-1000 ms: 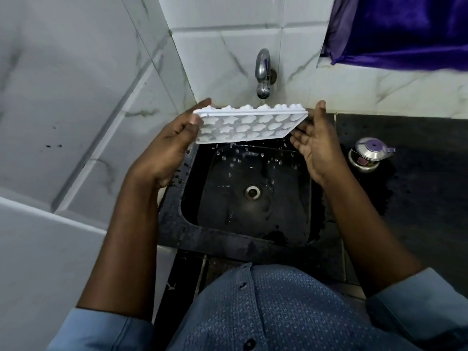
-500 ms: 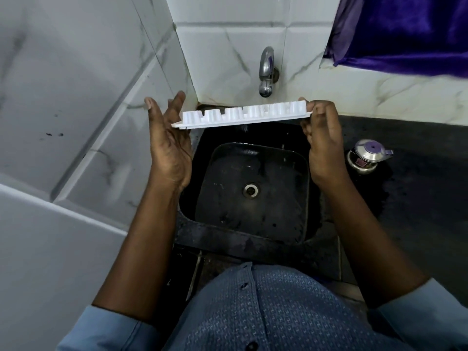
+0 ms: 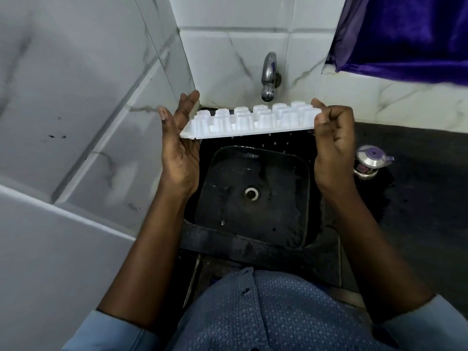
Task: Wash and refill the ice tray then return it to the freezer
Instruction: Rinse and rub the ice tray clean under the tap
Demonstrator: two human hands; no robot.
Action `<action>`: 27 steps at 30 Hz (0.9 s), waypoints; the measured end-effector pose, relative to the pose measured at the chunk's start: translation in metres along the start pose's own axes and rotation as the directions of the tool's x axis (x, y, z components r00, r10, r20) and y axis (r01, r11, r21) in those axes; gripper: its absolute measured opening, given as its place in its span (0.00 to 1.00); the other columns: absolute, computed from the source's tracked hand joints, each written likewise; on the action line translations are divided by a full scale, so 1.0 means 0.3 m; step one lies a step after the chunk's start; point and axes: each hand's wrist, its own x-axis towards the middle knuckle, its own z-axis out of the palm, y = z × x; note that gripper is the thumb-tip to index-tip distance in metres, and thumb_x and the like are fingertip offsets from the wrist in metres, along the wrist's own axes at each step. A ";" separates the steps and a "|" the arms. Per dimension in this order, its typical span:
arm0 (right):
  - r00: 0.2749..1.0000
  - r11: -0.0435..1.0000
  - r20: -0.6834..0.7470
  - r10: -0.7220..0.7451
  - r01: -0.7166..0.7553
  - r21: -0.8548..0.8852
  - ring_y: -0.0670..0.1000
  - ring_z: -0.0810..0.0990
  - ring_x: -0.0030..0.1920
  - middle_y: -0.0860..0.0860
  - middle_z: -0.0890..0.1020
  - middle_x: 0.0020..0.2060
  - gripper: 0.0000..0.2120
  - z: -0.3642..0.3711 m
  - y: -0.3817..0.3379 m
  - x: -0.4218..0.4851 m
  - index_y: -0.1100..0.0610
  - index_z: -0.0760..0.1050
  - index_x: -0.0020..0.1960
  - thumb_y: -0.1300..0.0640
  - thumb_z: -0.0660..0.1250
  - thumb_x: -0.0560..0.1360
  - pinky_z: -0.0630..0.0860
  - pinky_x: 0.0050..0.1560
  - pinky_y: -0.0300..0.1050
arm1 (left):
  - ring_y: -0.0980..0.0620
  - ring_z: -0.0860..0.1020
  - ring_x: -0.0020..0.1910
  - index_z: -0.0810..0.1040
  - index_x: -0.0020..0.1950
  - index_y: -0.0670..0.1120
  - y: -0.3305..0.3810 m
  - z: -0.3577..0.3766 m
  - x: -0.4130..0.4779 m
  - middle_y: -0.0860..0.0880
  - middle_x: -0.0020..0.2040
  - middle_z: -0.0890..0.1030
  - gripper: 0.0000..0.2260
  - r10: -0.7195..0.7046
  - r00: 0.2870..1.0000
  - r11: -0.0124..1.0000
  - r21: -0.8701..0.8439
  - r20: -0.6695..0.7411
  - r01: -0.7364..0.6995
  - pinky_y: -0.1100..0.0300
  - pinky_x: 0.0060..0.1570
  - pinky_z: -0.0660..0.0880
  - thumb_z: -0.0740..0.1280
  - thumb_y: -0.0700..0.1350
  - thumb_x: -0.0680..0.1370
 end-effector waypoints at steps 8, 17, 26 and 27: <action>0.997 0.999 -0.077 0.031 -0.029 0.025 0.51 0.80 0.62 0.62 0.82 0.58 0.06 -0.014 -0.005 0.033 0.55 0.71 0.51 0.53 0.61 0.84 0.75 0.64 0.46 | 0.49 0.69 0.80 0.83 0.68 0.47 0.003 0.016 0.001 0.47 0.82 0.68 0.30 -0.040 0.999 0.998 0.055 0.030 0.038 0.51 0.79 0.68 0.52 0.65 0.83; 0.994 0.993 0.010 0.107 -0.107 -0.044 0.49 0.81 0.56 0.48 0.82 0.56 0.13 -0.032 0.034 0.055 0.53 0.75 0.63 0.46 0.62 0.84 0.77 0.61 0.53 | 0.48 0.82 0.64 0.77 0.73 0.53 -0.016 0.009 0.055 0.54 0.63 0.86 0.34 -0.343 0.938 0.877 0.339 -0.055 0.341 0.50 0.59 0.71 0.46 0.72 0.83; 0.905 0.834 0.101 0.413 -0.332 -0.441 0.44 0.75 0.71 0.40 0.77 0.71 0.23 -0.043 0.152 0.112 0.43 0.72 0.75 0.38 0.61 0.82 0.70 0.75 0.51 | 0.52 0.87 0.56 0.83 0.68 0.52 -0.110 -0.021 0.079 0.49 0.61 0.87 0.32 -0.560 0.824 0.764 0.330 -0.087 0.554 0.51 0.55 0.80 0.51 0.71 0.83; 0.889 0.825 0.120 0.442 -0.351 -0.443 0.44 0.77 0.68 0.40 0.79 0.67 0.22 -0.036 0.162 0.123 0.42 0.74 0.72 0.37 0.61 0.81 0.72 0.73 0.51 | 0.51 0.87 0.56 0.83 0.66 0.50 -0.118 -0.025 0.083 0.47 0.62 0.87 0.30 -0.586 0.805 0.764 0.271 -0.090 0.586 0.50 0.55 0.81 0.53 0.70 0.84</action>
